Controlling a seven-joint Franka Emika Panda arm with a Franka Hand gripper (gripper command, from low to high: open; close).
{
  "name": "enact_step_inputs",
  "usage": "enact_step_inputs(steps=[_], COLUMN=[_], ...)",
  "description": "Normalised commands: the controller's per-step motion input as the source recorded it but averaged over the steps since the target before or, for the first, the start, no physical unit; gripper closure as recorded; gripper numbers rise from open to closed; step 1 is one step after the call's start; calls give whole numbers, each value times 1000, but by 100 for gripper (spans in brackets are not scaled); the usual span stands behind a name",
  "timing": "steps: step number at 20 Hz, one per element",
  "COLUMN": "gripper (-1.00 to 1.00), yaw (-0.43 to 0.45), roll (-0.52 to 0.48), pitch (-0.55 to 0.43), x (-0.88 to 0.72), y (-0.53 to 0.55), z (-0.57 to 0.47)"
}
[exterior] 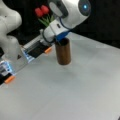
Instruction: Flower insertion into a vase
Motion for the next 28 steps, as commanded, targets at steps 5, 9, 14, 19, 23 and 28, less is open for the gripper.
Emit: enact_step_inputs(steps=[5, 9, 14, 19, 23, 28], gripper=[-100, -100, -100, -100, -100, -100], yaw=[67, 56, 92, 173, 181, 177], roll=[-256, -221, -195, -64, 26, 88], pitch=[-95, -314, -662, -779, -676, -488], x=[425, 530, 451, 251, 75, 86], y=[-59, -120, -214, -396, -492, -575], z=[192, 275, 96, -71, -162, -70])
